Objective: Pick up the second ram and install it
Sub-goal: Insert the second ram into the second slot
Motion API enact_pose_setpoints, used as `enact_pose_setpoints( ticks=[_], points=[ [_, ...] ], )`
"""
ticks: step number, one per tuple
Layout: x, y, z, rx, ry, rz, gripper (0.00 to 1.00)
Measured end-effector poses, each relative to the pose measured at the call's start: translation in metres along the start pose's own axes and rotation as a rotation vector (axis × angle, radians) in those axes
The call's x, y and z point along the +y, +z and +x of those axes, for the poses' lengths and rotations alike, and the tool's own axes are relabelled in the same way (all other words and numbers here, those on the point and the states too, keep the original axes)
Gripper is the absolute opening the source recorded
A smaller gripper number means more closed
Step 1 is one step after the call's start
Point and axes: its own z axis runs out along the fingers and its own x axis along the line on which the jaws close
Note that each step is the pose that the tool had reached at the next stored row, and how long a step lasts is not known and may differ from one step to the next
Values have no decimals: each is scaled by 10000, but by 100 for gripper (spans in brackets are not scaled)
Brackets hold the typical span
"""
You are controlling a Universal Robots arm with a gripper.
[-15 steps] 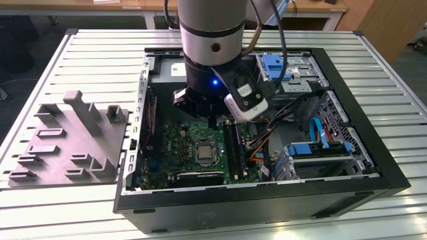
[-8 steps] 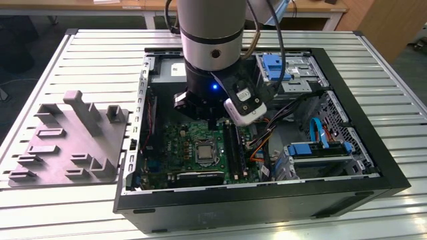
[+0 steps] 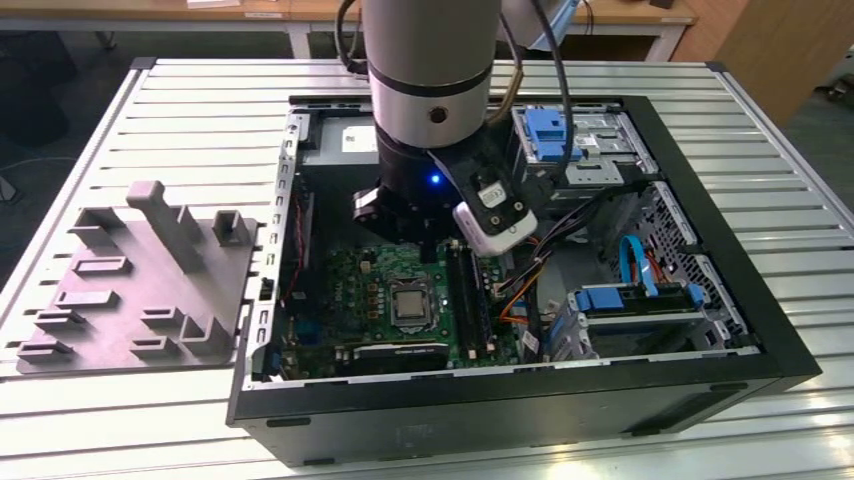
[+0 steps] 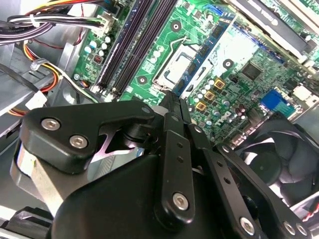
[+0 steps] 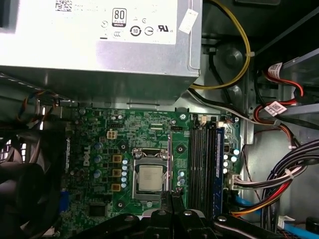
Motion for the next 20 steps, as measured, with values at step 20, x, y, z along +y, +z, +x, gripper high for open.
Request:
enact_pose_setpoints(
  ticks=[20],
  points=[
    [-11, 124, -159, 12, 0, 6, 12]
  ],
)
